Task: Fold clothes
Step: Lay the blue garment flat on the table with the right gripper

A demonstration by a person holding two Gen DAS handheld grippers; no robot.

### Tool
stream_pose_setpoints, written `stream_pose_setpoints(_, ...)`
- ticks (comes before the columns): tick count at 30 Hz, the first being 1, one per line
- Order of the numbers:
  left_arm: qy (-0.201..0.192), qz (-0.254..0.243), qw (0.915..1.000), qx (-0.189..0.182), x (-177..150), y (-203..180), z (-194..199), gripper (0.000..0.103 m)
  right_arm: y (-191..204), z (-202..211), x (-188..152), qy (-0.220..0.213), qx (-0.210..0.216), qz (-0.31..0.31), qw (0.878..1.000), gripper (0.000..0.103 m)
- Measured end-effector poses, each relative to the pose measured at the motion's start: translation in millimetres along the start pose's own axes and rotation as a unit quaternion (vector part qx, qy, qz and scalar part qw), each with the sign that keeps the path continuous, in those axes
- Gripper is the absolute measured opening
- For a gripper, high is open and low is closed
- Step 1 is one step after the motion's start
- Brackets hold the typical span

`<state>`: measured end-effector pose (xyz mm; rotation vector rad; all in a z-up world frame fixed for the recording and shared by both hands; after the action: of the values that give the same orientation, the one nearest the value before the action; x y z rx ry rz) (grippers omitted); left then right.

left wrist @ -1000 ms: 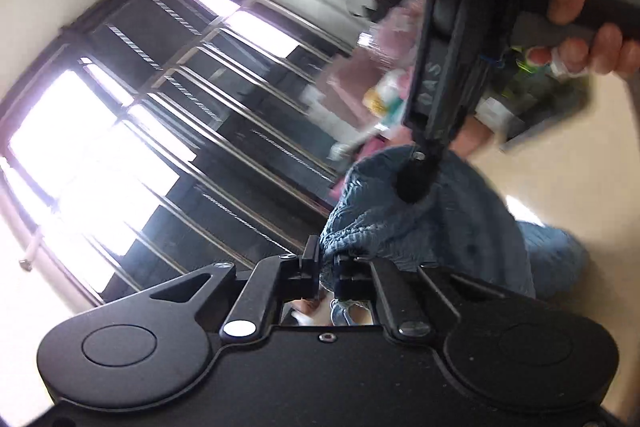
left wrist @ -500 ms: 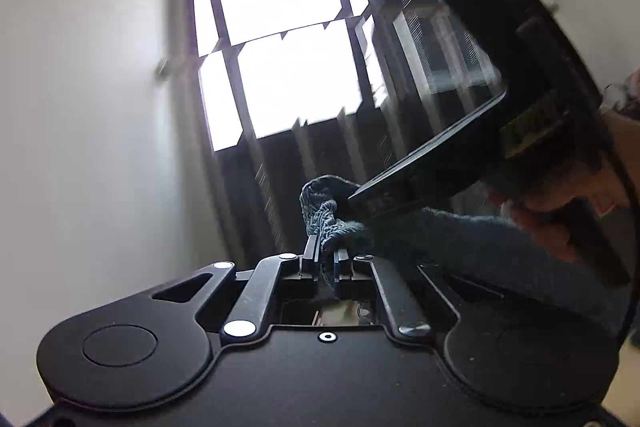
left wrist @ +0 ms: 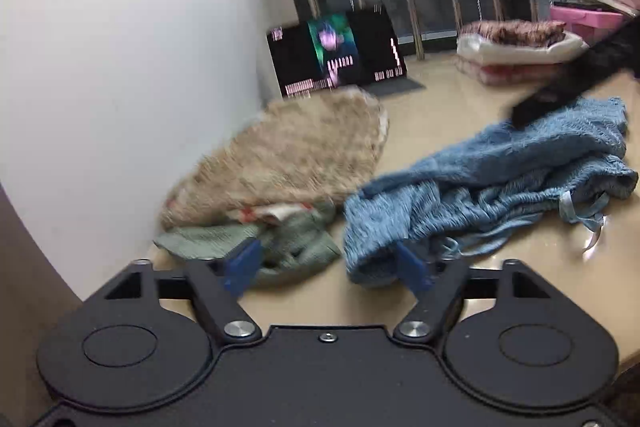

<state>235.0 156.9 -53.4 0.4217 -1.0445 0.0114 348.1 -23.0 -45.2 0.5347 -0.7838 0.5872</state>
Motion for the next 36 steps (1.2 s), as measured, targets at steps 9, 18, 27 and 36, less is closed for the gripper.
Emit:
stream_pose_setpoints(9,-0.008,-0.022,0.9996,-0.012,-13.7,-1.2,27.7,0.099,-63.5,88.9,-72.0,-0.045,-0.103,-0.068,0.991,0.097)
stream_pose_setpoints(18,-0.001,0.048,0.9982,-0.035,-29.3,9.0,54.9,0.103,-59.6,64.6,-97.5,-0.046,-0.178,-0.022,0.983,0.102)
stream_pose_setpoints(27,0.005,0.033,0.9993,-0.013,-47.5,25.6,76.1,0.103,-68.0,23.2,-82.8,-0.041,-0.231,-0.067,0.97,0.058)
stream_pose_setpoints(36,0.005,0.025,0.9992,-0.032,-46.0,14.0,77.7,0.103,-56.7,81.8,-68.6,-0.136,-0.178,-0.077,0.972,0.003)
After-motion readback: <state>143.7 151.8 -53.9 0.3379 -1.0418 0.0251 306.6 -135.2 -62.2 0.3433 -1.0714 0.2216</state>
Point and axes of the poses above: each gripper's, at about its wrist camera, not at the fingertips, and z roughly against the way its jaws point, y to its left, x to its top, the point moved 9 cm from there along -z, roughly the way its jaws point, and after that the axes turned 4 degrees about x, right-handed, at the moved point
